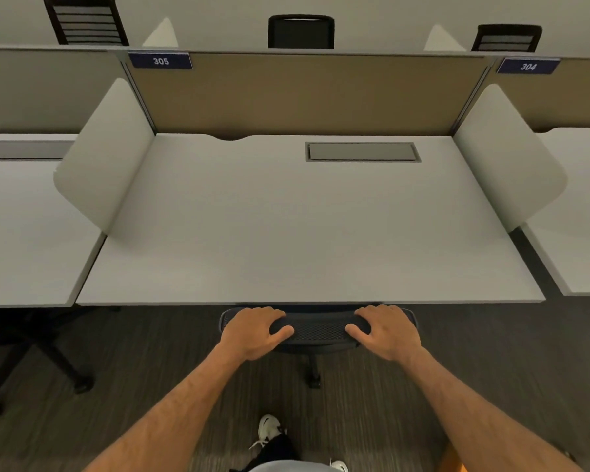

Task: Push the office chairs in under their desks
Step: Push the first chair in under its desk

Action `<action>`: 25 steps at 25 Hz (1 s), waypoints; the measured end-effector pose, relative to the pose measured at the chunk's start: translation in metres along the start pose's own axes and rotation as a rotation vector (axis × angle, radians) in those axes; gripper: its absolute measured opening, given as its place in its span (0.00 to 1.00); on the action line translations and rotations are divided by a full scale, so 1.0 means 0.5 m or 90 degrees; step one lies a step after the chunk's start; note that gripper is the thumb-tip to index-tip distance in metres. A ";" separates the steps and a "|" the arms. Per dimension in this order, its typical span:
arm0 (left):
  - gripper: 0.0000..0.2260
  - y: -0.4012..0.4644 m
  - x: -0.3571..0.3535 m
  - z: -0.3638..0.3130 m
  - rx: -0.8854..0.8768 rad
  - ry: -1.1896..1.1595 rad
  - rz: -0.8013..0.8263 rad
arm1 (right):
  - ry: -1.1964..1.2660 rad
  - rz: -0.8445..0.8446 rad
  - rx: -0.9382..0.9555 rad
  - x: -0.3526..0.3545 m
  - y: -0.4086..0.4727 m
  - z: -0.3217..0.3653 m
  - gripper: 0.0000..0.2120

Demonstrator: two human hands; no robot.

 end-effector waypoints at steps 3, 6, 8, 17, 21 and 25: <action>0.36 0.011 -0.004 0.006 0.000 0.004 0.009 | 0.006 -0.002 -0.004 0.004 0.010 -0.005 0.40; 0.36 0.013 -0.009 0.008 -0.004 0.004 0.004 | 0.008 0.000 -0.013 -0.002 0.012 -0.008 0.40; 0.36 0.015 -0.012 0.007 -0.007 0.001 0.011 | 0.002 0.006 -0.014 -0.005 0.012 -0.009 0.40; 0.34 0.002 0.003 -0.007 0.020 0.021 0.043 | -0.018 0.107 -0.017 -0.005 0.003 -0.003 0.35; 0.30 -0.056 0.019 0.002 0.077 0.042 -0.016 | 0.020 0.077 -0.046 0.007 -0.036 -0.001 0.29; 0.32 -0.150 0.016 0.012 0.146 0.054 -0.047 | 0.069 0.045 0.008 0.013 -0.087 0.033 0.30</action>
Point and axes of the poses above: each hand's wrist, its own y-axis towards the middle knuckle, its own x-axis out of the back of the hand, z = x × y, the point moved 9 cm from there along y, towards the middle knuckle, and after that the axes turned 7 degrees about -x, right-handed, at the moved point
